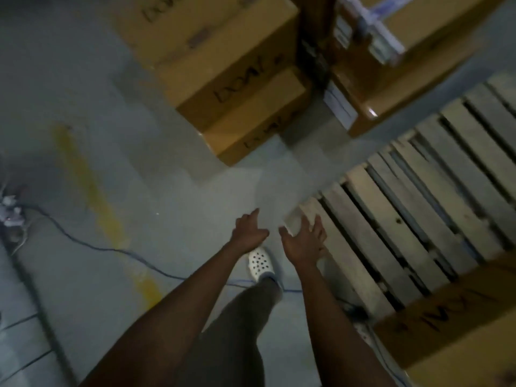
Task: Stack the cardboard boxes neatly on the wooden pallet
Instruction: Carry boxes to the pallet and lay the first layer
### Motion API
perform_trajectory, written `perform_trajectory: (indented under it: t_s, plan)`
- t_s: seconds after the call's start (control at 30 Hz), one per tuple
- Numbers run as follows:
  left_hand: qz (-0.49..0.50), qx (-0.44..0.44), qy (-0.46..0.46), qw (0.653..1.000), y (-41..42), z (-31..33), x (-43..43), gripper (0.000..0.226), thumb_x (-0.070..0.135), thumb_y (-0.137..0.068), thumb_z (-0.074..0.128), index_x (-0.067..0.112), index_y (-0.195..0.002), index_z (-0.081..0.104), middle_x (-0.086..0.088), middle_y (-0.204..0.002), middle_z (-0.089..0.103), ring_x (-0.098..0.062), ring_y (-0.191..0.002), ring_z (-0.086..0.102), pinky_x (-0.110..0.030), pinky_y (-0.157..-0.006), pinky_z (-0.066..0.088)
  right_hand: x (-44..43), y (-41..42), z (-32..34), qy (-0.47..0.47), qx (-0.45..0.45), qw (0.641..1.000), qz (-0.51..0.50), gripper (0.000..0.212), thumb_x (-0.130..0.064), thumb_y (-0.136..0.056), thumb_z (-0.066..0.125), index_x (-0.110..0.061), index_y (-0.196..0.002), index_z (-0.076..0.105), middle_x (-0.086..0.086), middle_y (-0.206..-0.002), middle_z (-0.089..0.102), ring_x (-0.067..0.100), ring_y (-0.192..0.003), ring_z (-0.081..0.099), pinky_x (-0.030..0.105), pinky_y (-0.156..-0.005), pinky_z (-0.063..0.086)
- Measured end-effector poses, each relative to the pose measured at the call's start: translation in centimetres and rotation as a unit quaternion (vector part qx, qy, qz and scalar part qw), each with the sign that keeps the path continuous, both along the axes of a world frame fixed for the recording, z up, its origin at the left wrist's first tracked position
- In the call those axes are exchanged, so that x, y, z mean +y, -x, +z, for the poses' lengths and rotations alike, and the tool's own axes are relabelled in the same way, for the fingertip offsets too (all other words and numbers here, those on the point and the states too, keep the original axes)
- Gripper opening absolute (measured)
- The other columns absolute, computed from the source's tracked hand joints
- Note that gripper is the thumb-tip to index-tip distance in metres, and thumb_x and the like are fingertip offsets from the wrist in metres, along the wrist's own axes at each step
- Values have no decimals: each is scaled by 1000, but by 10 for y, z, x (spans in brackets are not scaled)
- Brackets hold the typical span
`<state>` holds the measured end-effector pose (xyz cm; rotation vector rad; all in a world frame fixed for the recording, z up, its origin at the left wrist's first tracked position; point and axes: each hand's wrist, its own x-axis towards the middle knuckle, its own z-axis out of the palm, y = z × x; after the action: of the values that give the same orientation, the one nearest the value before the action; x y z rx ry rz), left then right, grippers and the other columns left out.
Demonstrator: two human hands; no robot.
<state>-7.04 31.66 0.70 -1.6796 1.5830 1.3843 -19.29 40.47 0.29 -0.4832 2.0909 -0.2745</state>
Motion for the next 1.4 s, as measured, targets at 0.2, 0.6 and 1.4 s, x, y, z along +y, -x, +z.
perform_trajectory:
  t_s: [0.2,0.6,1.4]
  plan:
    - [180,25,68,981,-91,39,-124,87,42,-81,68,25,-158,32,-16,-156,40,-32,-145,35,-47,-118,36,-140,-88,49,71,-27,995,61,74,-58,-94,59,-32,-157,31,-4,-170,4,22,-154,4,57,-119,13]
    - [191,9,216,957,-97,-18,-430,53,16,-90,65,10,-141,55,-19,-139,56,-37,-132,49,-44,-108,42,-426,-104,-32,29,-39,998,-39,75,-62,-90,60,-30,-153,38,1,-165,26,30,-150,20,57,-118,23]
    - [59,157,107,980,-143,35,-731,45,24,-83,73,14,-127,69,-4,-121,71,-24,-111,65,-31,-90,52,-588,-148,50,63,12,809,-584,52,-48,-91,66,-8,-125,69,5,-117,70,24,-103,63,32,-81,48]
